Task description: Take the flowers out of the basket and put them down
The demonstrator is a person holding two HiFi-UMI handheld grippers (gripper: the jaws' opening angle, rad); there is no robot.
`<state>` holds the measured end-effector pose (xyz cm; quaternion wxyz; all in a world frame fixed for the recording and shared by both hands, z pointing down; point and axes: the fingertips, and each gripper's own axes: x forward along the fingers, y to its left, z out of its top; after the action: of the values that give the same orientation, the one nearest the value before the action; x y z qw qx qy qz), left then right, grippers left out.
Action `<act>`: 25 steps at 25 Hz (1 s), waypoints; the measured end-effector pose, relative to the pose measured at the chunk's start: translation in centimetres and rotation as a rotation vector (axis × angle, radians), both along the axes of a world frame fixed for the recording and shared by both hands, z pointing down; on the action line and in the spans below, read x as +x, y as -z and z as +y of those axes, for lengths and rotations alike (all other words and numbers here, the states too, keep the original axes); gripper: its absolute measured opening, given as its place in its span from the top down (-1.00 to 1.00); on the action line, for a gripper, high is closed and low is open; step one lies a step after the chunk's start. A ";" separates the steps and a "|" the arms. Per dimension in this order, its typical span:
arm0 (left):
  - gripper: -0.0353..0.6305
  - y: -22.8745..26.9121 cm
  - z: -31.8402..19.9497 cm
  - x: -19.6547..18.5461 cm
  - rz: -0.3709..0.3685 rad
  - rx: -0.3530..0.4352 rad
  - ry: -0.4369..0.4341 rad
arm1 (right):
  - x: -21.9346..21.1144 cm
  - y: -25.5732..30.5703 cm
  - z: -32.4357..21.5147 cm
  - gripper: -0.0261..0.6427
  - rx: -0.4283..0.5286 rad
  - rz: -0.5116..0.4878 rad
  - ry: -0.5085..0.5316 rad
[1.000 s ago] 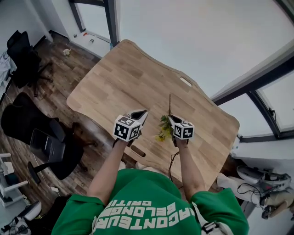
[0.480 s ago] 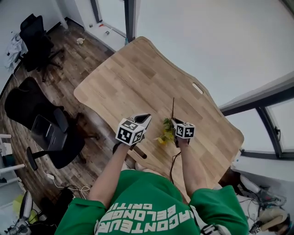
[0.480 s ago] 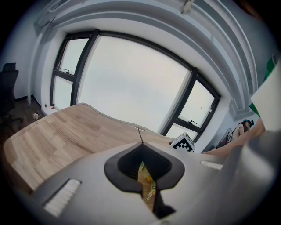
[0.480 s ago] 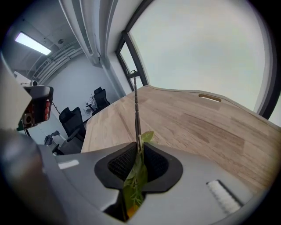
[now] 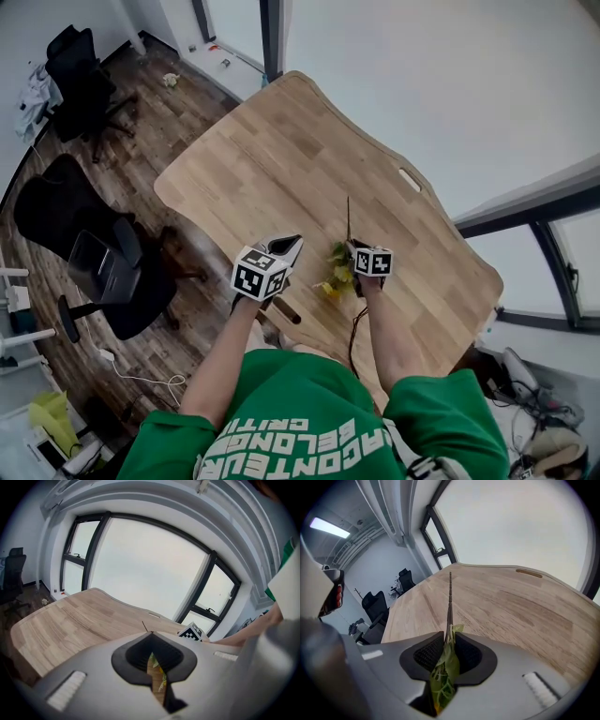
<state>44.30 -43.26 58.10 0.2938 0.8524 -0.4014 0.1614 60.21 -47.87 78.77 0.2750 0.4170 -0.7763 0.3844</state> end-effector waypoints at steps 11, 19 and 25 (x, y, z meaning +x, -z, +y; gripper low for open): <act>0.84 0.1 0.1 -0.3 -0.034 0.008 -0.021 | 0.0 -0.6 0.1 0.38 -0.023 -0.002 -0.014; 0.84 1.5 -0.4 0.7 -0.022 0.042 -0.062 | 0.9 3.4 0.5 0.29 0.062 -0.042 -0.052; 0.84 3.3 -1.1 2.3 0.024 0.063 -0.088 | 2.2 9.1 1.1 0.30 0.179 -0.072 -0.108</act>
<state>46.62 -44.33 54.78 0.2643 0.8799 -0.3648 0.1513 62.37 -46.80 69.71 0.1877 0.4669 -0.7933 0.3426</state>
